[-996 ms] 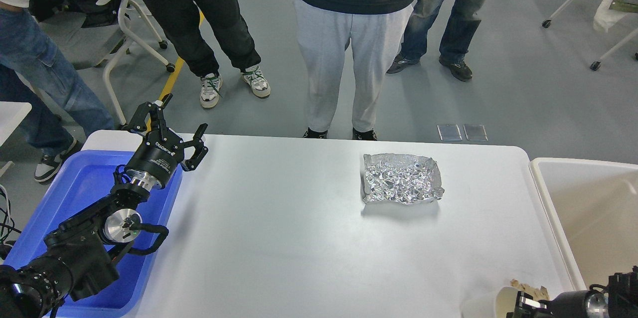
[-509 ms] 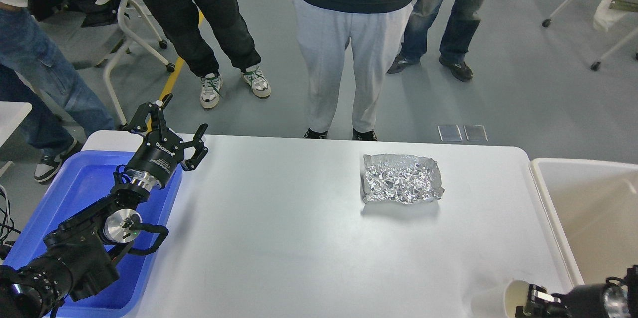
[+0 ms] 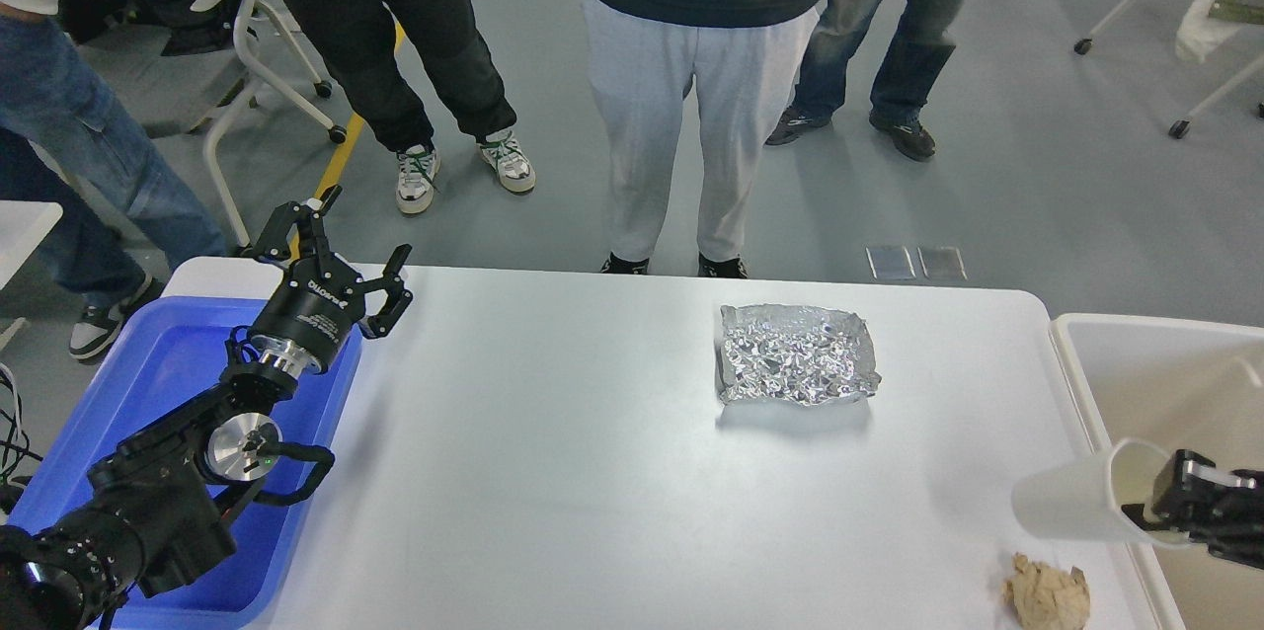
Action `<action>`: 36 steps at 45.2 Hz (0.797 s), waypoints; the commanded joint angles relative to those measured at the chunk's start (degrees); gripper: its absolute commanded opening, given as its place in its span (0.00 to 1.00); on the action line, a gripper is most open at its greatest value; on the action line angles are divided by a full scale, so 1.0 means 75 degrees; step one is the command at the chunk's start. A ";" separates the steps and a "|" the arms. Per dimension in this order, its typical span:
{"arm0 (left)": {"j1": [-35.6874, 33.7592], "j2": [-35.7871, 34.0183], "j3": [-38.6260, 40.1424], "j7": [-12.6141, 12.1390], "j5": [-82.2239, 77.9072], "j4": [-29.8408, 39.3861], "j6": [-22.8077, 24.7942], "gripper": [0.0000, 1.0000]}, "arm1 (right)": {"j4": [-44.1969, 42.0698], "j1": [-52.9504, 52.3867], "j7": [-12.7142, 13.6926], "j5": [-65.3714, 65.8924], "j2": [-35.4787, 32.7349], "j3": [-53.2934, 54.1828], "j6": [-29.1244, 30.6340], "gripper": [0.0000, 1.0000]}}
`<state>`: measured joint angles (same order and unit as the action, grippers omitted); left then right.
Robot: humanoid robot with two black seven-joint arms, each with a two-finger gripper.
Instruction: Tidy desktop
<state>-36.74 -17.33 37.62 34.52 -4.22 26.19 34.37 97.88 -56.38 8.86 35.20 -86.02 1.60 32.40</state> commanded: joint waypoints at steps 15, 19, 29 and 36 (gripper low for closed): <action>0.0000 -0.0009 0.0000 -0.0009 0.0000 0.0000 0.0011 1.00 | -0.0266 -0.1342 0.0401 -0.0755 -0.1668 0.0806 0.1680 0.00; 0.0000 0.0002 0.0000 -0.0009 0.0000 0.0000 -0.0001 1.00 | -0.0570 -0.1307 0.0401 -0.0744 -0.1575 0.0747 0.1505 0.00; 0.0000 -0.0009 0.0000 0.0003 0.0000 0.0000 -0.0001 1.00 | -0.1987 -0.1073 0.0389 -0.0685 -0.0227 0.0256 -0.0169 0.00; 0.0000 0.0002 0.0000 -0.0009 0.0000 0.0000 -0.0001 1.00 | -0.2936 -0.0780 0.0319 -0.0767 0.0897 -0.0178 -0.1669 0.00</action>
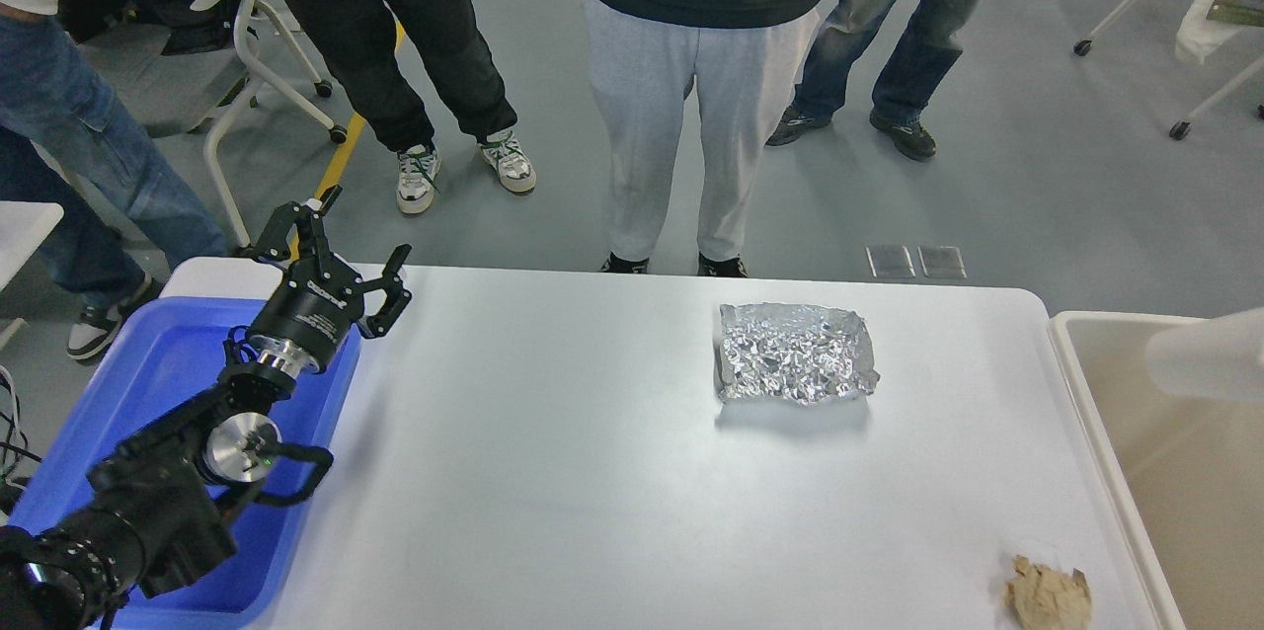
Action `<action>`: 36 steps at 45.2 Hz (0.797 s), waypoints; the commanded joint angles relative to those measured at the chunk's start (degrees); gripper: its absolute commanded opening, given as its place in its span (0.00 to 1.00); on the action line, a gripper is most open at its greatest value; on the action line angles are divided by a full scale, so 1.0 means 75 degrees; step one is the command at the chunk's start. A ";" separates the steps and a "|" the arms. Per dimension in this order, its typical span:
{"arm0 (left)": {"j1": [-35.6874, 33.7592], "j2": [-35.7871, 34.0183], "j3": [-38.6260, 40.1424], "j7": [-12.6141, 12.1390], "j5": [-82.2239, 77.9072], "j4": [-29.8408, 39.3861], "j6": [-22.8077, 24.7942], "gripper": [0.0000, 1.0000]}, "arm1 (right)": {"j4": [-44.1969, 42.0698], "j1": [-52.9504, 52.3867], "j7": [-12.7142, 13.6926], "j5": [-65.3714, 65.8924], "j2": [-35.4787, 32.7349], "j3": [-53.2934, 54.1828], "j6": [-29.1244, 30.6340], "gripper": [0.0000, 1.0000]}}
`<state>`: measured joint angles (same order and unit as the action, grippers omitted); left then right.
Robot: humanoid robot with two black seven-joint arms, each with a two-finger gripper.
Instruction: Tidy desktop
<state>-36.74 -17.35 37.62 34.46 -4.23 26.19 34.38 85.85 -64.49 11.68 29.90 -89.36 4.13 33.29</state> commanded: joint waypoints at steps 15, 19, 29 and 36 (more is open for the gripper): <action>0.0000 0.0005 0.0000 0.0011 0.0001 0.0000 -0.0002 1.00 | -0.5654 0.1345 -0.0116 -0.1360 0.4413 -0.0504 -0.3114 0.00; 0.0000 0.0005 0.0000 0.0011 0.0001 0.0000 -0.0002 1.00 | -0.6814 0.1485 -0.0116 -0.1864 0.5081 -0.0433 -0.3103 0.00; 0.0000 0.0005 0.0000 0.0011 0.0001 0.0000 -0.0002 1.00 | -0.9159 0.1930 -0.0116 -0.2252 0.6675 0.0059 -0.3114 0.00; 0.0000 0.0005 0.0000 0.0011 0.0001 0.0000 -0.0002 1.00 | -1.0729 0.2200 -0.0116 -0.2252 0.7695 0.0562 -0.3114 0.00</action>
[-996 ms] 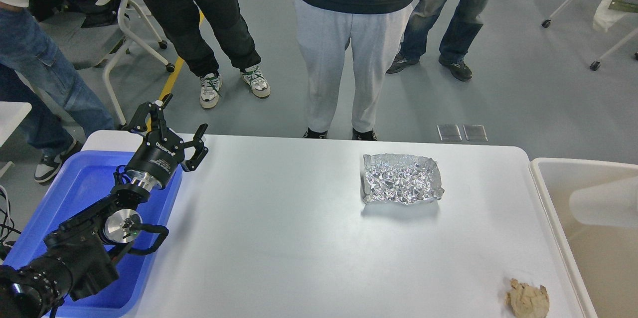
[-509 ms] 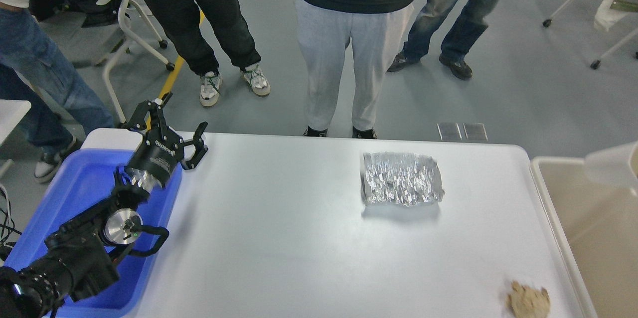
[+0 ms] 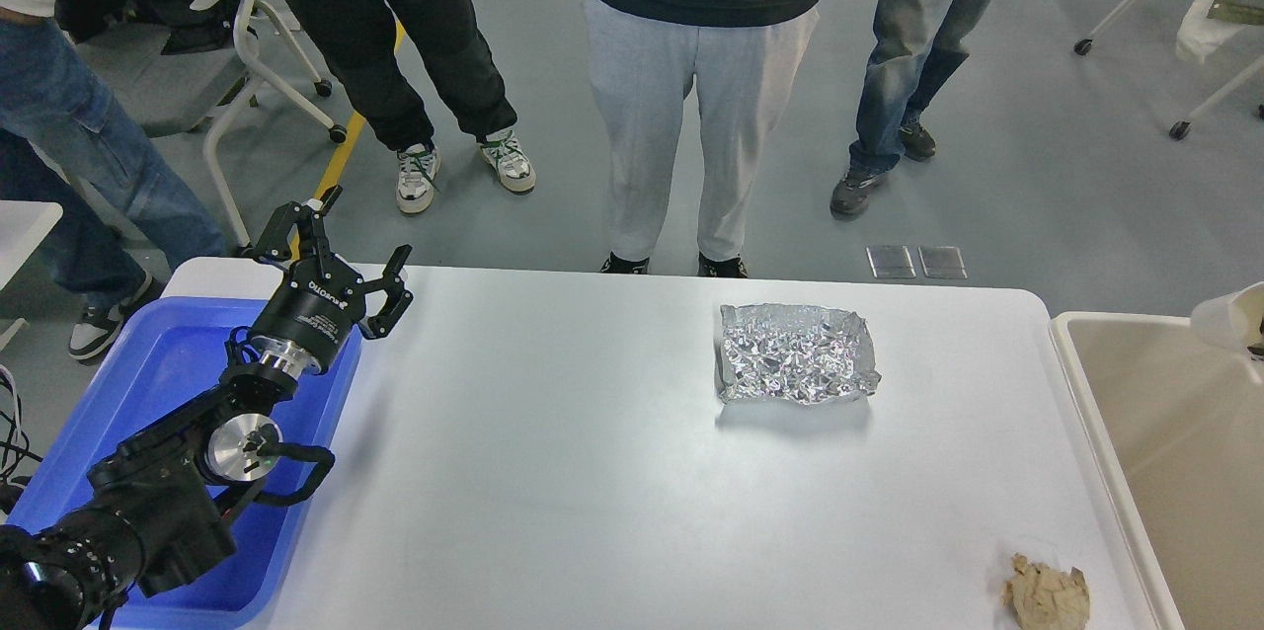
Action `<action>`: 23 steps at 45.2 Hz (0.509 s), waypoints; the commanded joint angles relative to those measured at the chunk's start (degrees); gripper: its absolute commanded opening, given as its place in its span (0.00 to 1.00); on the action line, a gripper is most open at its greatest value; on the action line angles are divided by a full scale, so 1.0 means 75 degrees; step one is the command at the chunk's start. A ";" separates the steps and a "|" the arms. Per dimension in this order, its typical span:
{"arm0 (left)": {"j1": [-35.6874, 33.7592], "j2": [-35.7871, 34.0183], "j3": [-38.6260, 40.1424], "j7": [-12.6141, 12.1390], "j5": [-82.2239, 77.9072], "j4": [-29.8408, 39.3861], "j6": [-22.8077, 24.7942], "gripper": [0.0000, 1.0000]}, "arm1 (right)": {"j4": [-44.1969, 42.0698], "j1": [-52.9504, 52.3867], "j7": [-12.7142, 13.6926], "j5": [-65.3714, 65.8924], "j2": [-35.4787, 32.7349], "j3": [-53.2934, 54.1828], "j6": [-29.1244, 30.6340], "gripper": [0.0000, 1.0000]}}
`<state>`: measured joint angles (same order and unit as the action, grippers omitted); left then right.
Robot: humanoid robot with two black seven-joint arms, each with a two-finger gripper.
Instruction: Tidy desktop
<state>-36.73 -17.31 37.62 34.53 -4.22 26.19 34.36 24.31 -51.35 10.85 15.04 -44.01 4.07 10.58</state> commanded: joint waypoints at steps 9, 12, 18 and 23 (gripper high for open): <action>0.0000 0.0000 0.0000 0.0001 0.0000 0.0000 0.0001 1.00 | -0.3791 0.0706 -0.0005 -0.0270 0.2340 0.1122 -0.0110 0.00; 0.0000 0.0000 0.0000 0.0001 0.0000 0.0000 0.0001 1.00 | -0.4049 0.0730 0.0007 -0.0270 0.2481 0.1180 -0.0110 0.00; 0.0000 0.0000 0.0000 0.0001 0.0000 0.0000 0.0001 1.00 | -0.4378 0.0999 0.0007 -0.0270 0.2657 0.1309 -0.0110 0.00; 0.0000 0.0000 0.0000 0.0001 0.0000 0.0000 0.0001 1.00 | -0.4401 0.1234 0.0007 -0.0270 0.2669 0.1602 -0.0110 0.00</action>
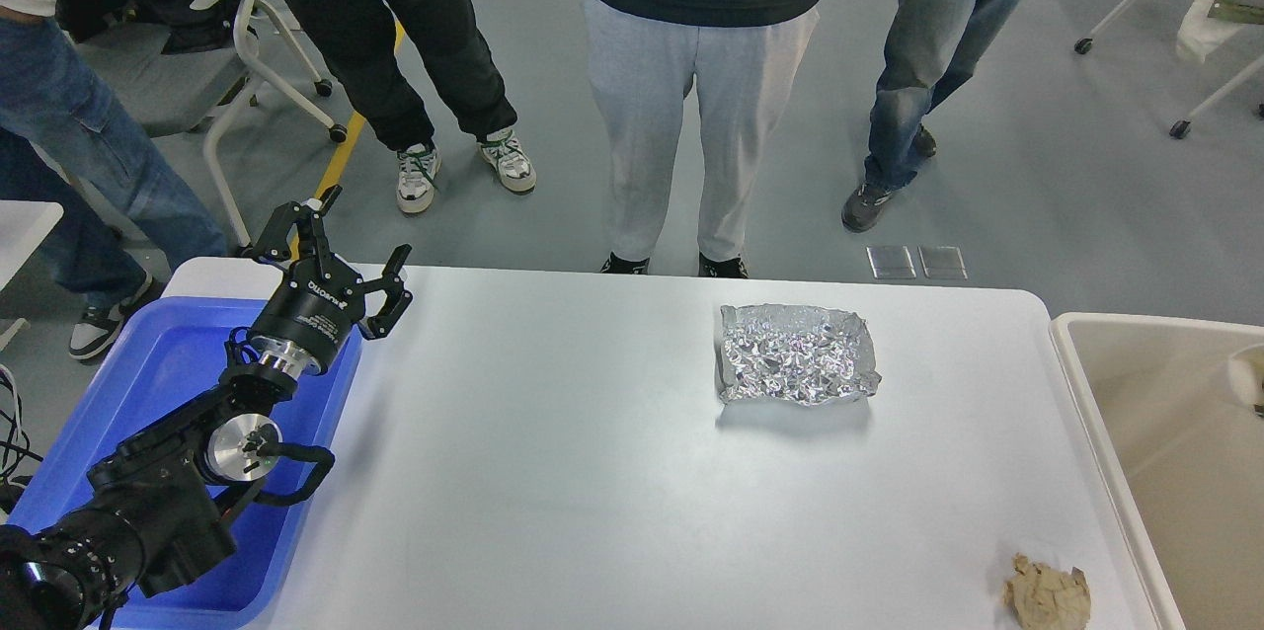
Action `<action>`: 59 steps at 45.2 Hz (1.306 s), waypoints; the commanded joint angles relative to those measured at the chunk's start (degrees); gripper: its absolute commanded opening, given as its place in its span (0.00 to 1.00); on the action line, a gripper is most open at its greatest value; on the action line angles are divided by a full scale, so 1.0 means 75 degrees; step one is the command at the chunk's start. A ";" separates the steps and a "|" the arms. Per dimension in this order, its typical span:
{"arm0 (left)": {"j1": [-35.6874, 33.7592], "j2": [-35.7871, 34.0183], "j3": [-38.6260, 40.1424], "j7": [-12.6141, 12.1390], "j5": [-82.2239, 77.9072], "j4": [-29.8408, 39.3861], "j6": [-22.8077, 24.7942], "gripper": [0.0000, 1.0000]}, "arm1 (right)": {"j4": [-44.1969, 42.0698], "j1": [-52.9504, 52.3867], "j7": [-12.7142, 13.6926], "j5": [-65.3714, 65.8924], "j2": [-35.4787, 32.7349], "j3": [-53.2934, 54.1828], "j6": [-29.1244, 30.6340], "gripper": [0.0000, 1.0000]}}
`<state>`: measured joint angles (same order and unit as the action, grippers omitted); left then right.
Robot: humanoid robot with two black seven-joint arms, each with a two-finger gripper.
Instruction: Tidy desktop
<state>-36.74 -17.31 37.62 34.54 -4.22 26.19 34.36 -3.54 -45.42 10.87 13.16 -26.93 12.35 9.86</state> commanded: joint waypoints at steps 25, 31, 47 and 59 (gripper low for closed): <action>0.0000 0.0000 0.0000 0.0000 0.0000 0.0000 0.0001 1.00 | -0.0935 0.1016 0.0004 -0.0781 0.0555 0.0919 -0.0014 0.00; 0.0000 0.0000 0.0000 0.0000 0.0000 0.0000 0.0001 1.00 | -0.0935 0.1028 0.0004 -0.1122 0.0590 0.0907 -0.0014 0.00; 0.0012 0.0000 0.0000 0.0000 0.0000 0.0000 0.0001 1.00 | -0.0900 0.1063 -0.0020 -0.1145 0.0590 0.0931 0.0033 1.00; 0.0000 -0.0012 0.0000 0.0000 0.0000 0.0000 0.0001 1.00 | -0.0888 0.0958 -0.0020 -0.1180 0.0602 0.0954 0.0115 1.00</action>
<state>-36.67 -17.31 37.65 34.54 -4.22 26.19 34.37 -10.30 -37.53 10.74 4.78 -22.54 19.36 10.21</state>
